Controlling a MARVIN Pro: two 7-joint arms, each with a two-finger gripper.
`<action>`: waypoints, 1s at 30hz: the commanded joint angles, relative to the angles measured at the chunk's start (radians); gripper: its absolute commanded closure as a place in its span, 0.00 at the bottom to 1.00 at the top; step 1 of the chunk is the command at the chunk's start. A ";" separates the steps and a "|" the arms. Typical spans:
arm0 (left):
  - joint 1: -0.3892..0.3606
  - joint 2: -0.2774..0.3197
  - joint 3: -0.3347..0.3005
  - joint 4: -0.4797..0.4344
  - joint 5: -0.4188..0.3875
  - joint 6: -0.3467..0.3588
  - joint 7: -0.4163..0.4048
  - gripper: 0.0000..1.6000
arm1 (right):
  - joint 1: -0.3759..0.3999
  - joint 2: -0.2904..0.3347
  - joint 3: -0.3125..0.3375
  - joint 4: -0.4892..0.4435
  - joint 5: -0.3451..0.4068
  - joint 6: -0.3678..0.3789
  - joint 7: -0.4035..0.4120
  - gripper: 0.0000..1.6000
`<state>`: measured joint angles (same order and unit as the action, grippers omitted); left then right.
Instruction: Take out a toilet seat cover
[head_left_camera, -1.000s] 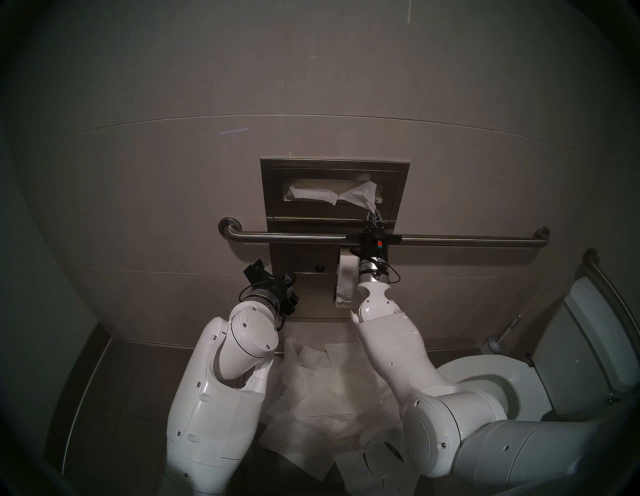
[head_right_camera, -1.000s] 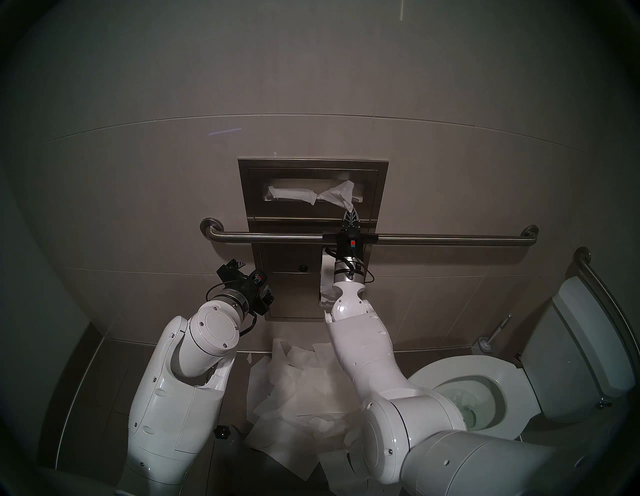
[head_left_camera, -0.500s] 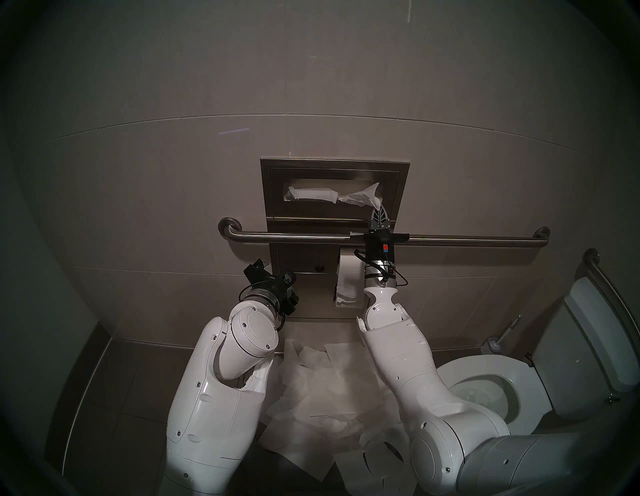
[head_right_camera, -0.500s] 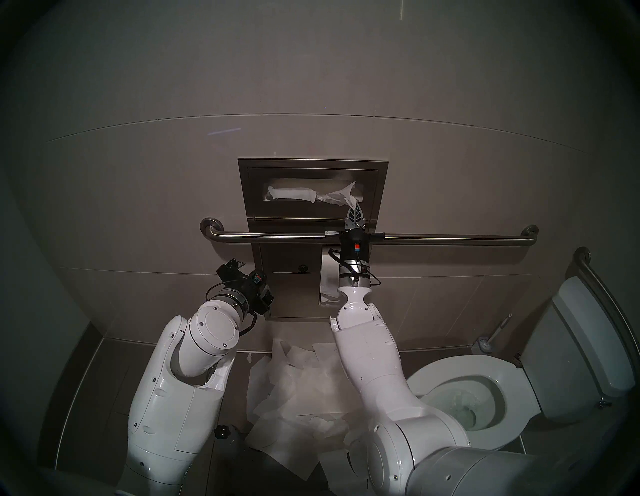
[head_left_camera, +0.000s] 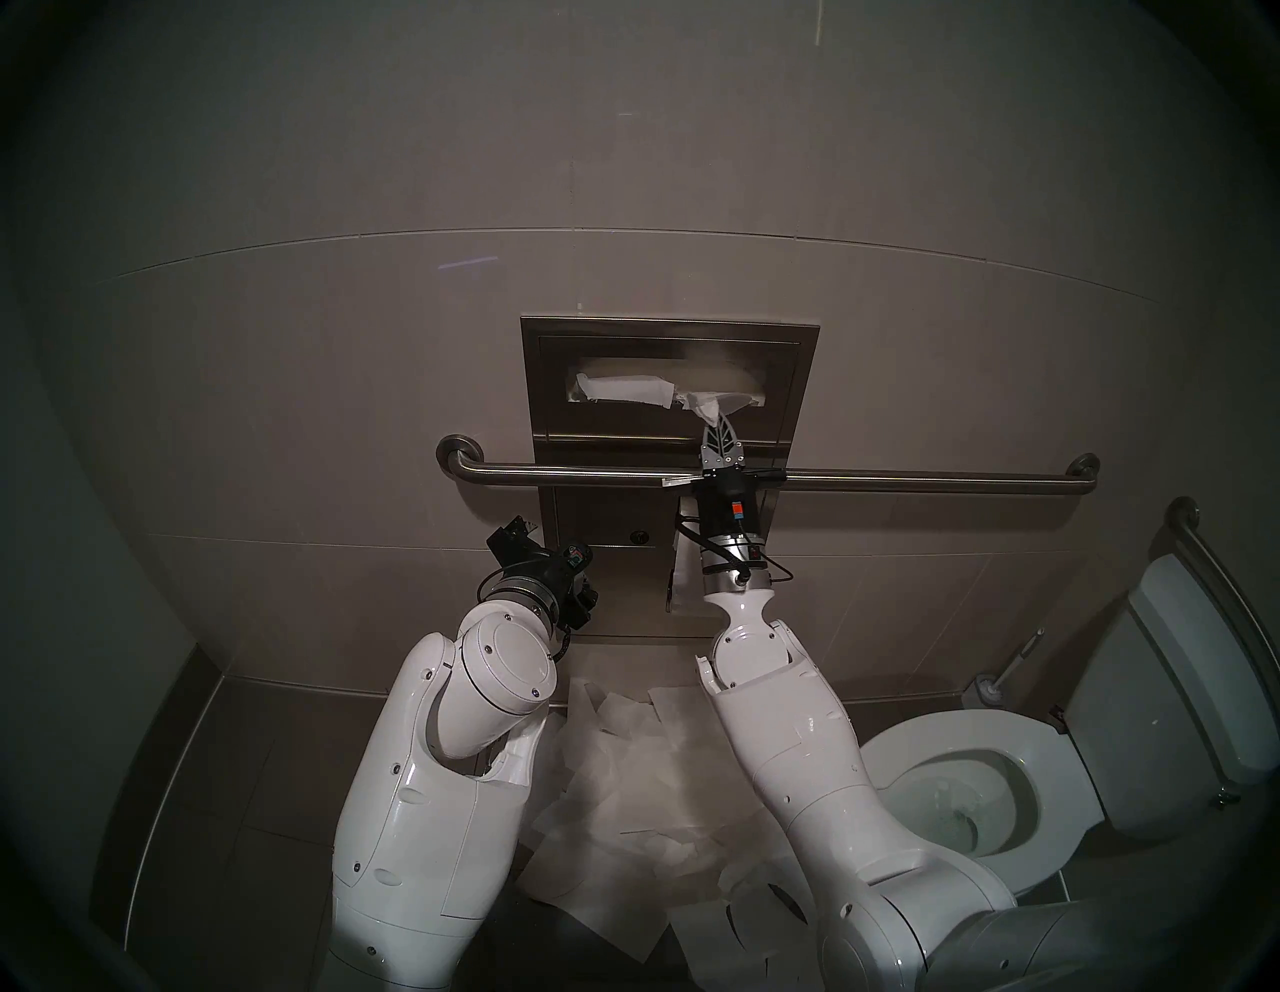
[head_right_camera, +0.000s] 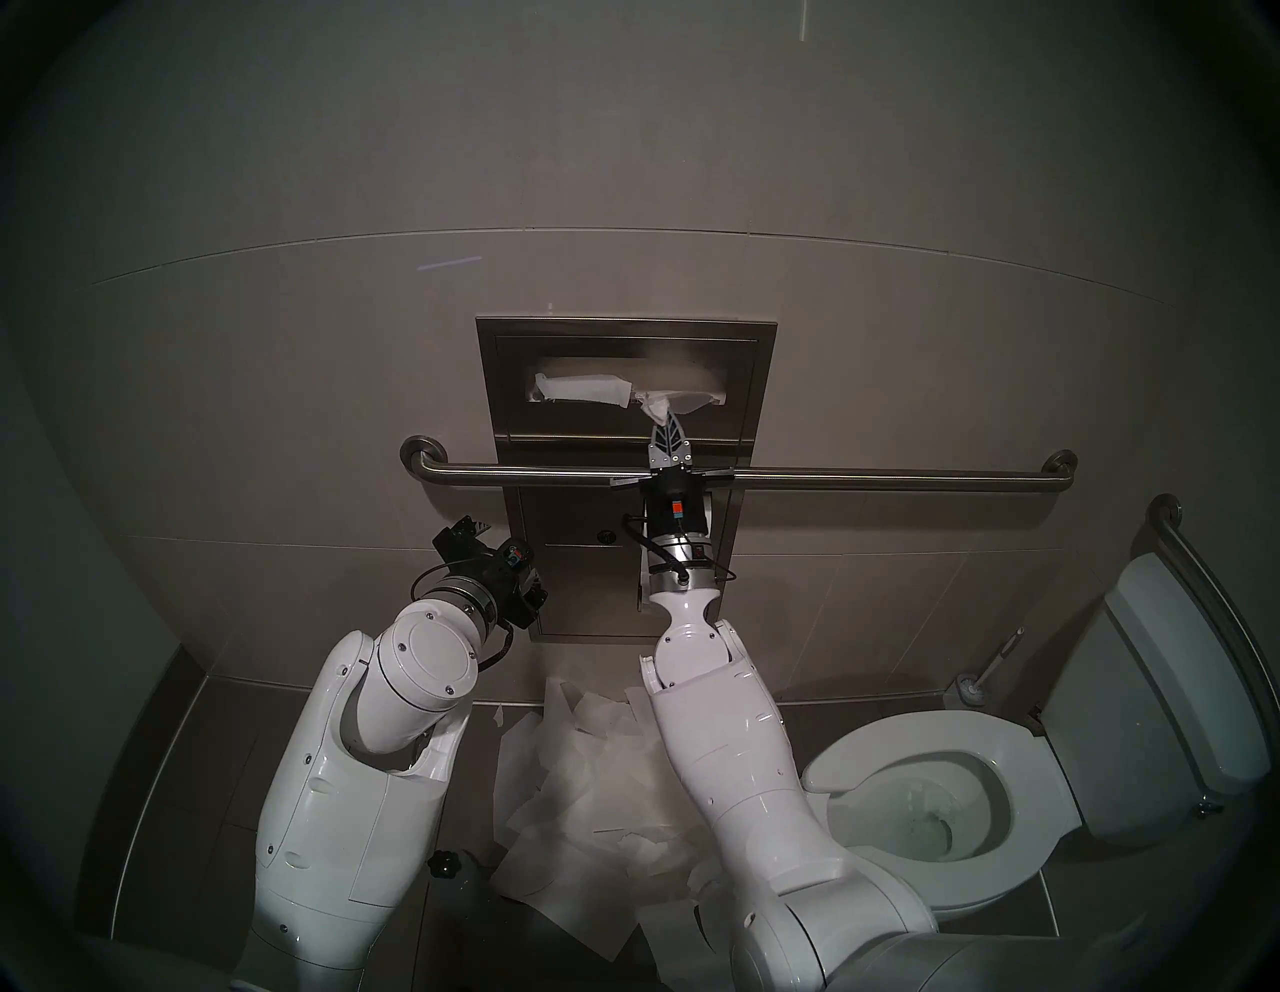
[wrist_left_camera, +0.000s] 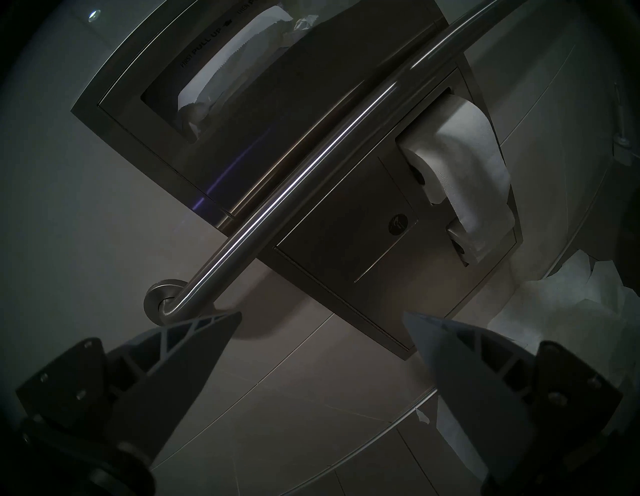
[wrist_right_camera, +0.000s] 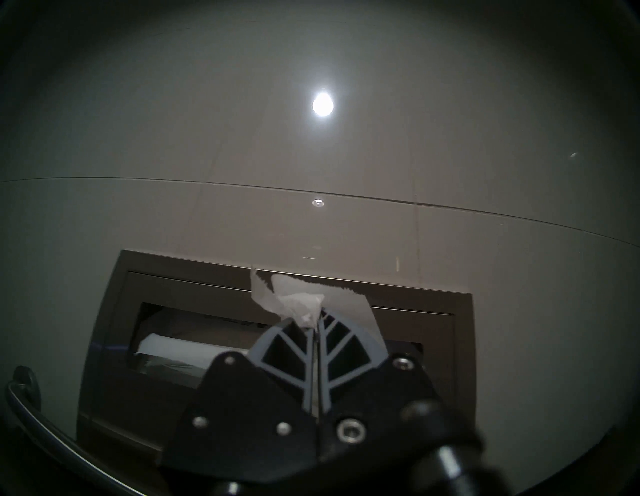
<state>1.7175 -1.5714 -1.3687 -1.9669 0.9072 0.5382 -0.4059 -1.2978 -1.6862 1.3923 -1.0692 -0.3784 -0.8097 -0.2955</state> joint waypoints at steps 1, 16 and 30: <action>-0.022 -0.001 -0.002 -0.040 0.002 -0.004 0.006 0.00 | -0.016 0.012 -0.033 -0.118 0.018 0.069 -0.012 1.00; -0.021 -0.001 -0.002 -0.044 0.002 -0.003 0.005 0.00 | -0.085 0.044 -0.086 -0.265 0.070 0.251 -0.025 1.00; -0.033 0.006 -0.016 -0.058 -0.004 -0.011 -0.002 0.00 | -0.132 0.063 -0.112 -0.375 0.104 0.399 -0.023 1.00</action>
<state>1.7180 -1.5710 -1.3705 -1.9783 0.9066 0.5383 -0.4088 -1.4325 -1.6261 1.2876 -1.3620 -0.2754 -0.4481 -0.3207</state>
